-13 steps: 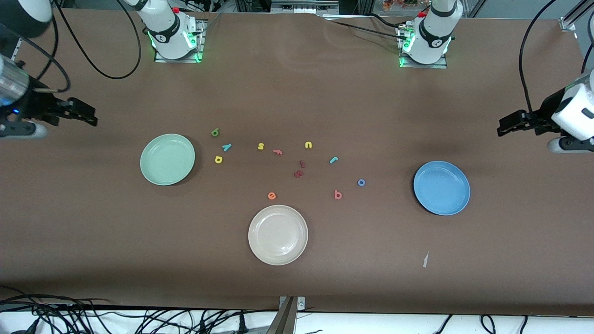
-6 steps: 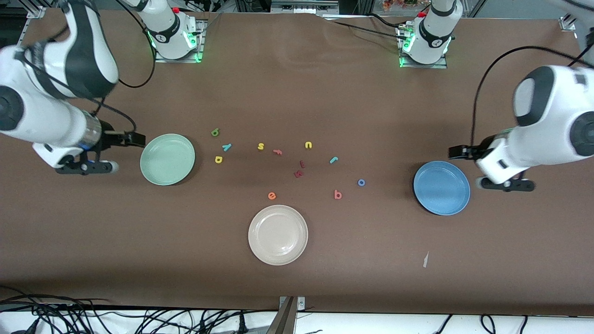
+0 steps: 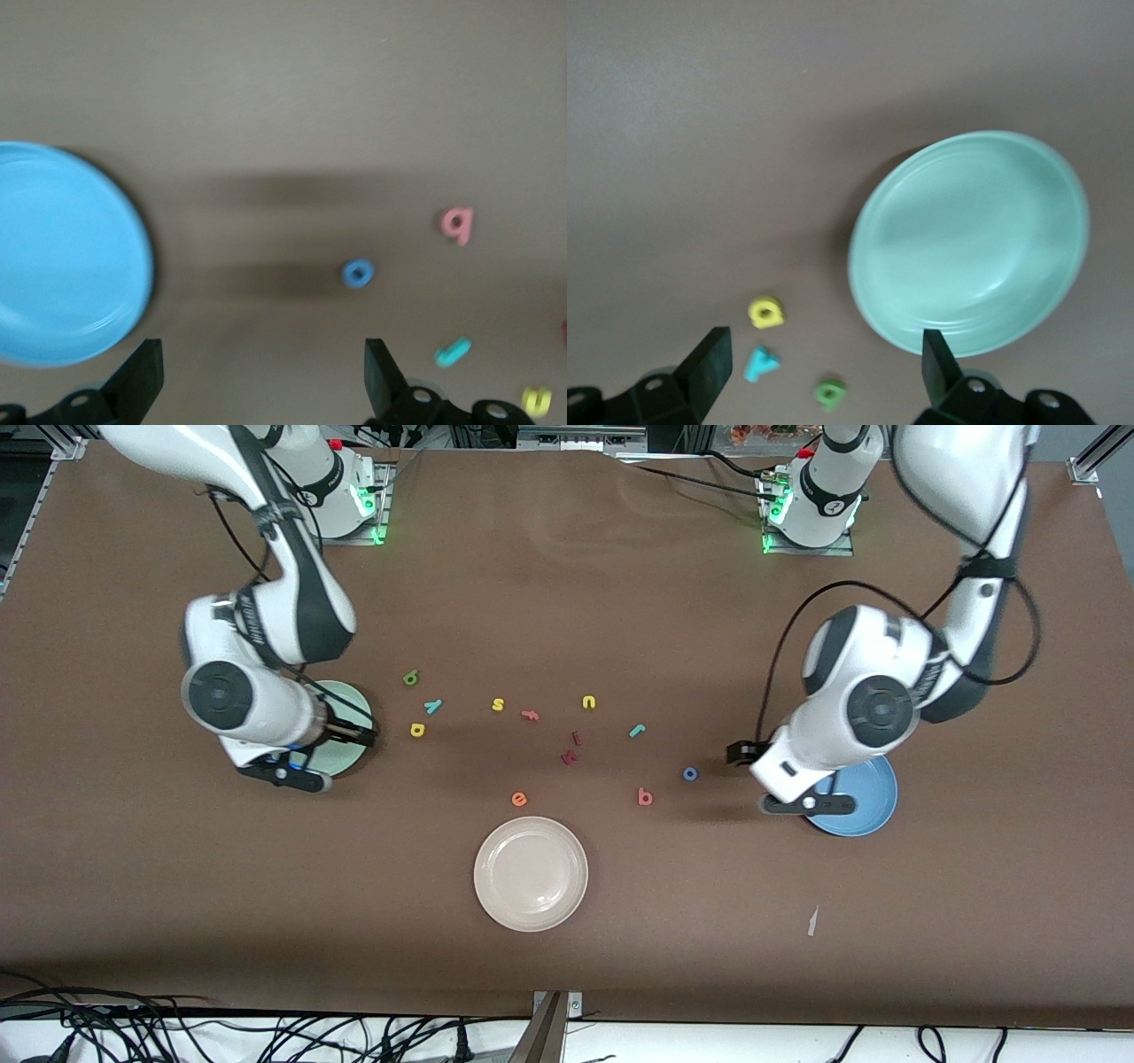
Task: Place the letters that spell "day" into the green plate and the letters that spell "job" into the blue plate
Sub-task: 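Lower the left gripper onto the blue o while the right gripper reaches letters, then pinch the yellow a with the right gripper while the left gripper lifts, then drop the a on the green plate while the left gripper places the o, then grasp the teal y with the right gripper while the left gripper grasps q, then place the y on the green plate while the left gripper lifts the q, then place the pink q on the blue plate with the left gripper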
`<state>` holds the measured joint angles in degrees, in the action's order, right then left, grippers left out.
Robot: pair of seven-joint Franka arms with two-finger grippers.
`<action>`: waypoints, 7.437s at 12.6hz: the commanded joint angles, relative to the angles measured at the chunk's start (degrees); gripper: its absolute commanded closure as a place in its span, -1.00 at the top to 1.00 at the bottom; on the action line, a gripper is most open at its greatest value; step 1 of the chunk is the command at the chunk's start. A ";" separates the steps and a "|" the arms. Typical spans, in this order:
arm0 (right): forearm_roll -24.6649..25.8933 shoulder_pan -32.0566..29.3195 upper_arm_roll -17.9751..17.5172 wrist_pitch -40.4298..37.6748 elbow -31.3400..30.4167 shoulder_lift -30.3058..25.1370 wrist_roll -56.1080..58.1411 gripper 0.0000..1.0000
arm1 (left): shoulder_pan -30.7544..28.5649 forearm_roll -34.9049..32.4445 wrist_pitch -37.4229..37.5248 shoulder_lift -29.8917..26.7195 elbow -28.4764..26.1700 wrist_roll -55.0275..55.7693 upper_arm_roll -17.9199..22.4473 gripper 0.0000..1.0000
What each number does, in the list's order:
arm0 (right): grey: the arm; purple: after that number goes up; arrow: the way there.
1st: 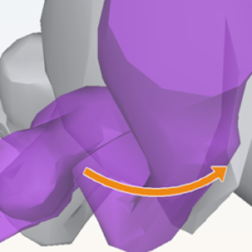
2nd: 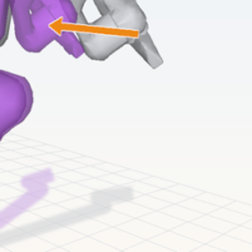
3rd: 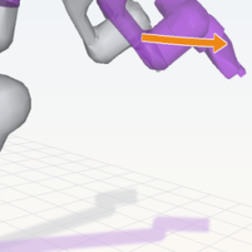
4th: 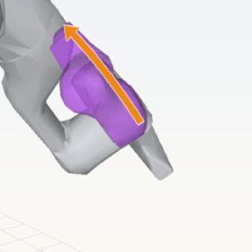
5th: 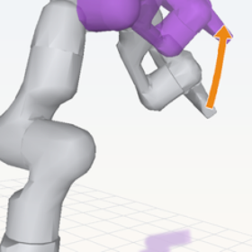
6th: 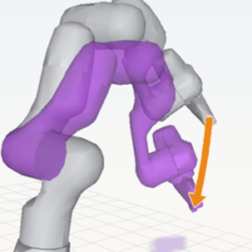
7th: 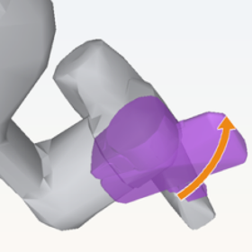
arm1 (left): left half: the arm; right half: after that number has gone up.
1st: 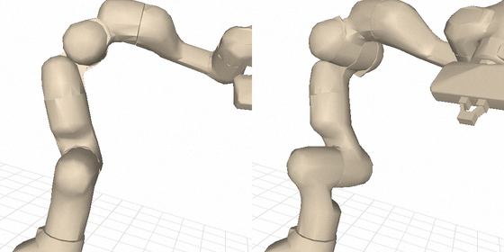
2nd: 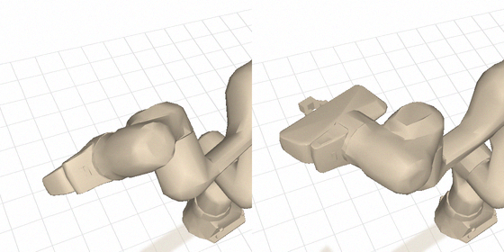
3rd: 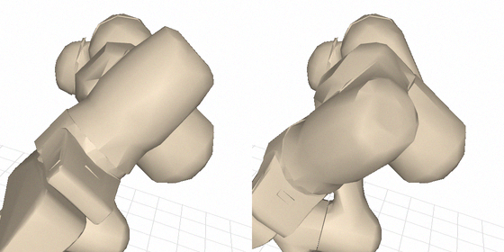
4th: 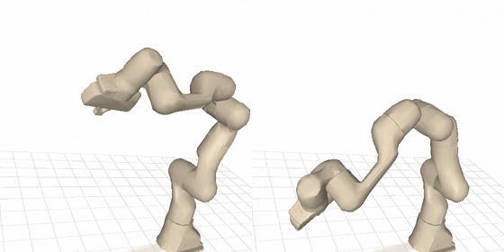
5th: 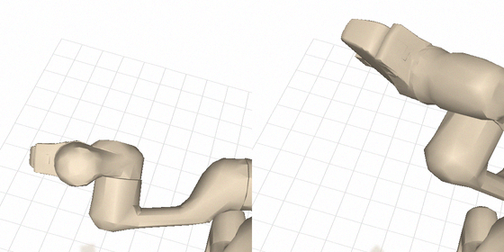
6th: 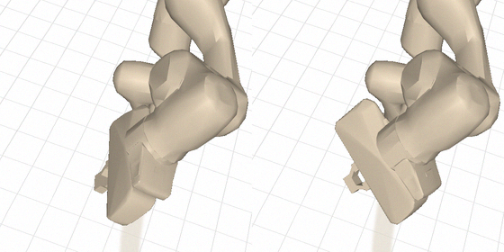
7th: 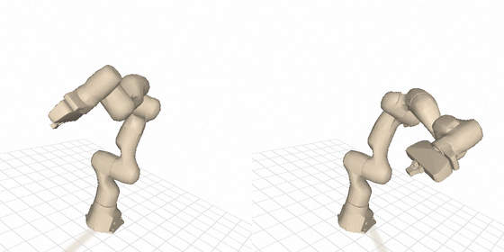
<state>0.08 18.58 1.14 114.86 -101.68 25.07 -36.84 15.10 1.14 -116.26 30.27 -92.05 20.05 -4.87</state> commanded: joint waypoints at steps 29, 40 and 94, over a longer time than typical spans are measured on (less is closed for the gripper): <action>-0.08 8.58 0.36 28.23 -18.38 2.45 -23.55 -1.00 | 7.31 -6.24 -20.50 8.85 -9.55 16.95 0.65 -0.30; -0.69 7.18 10.55 20.91 -20.12 -2.92 -0.53 -1.00 | 3.29 -6.41 -5.84 3.85 -5.77 5.66 1.18 -0.60; -7.90 6.20 1.16 31.19 -38.75 -15.76 -10.35 0.98 | 7.94 -1.23 -1.29 19.58 19.46 11.99 1.00 -0.81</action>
<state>-7.05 25.04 4.44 140.69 -134.93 11.48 -44.97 25.14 -0.71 -123.23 52.96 -72.21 37.56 -3.96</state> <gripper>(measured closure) 0.004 0.714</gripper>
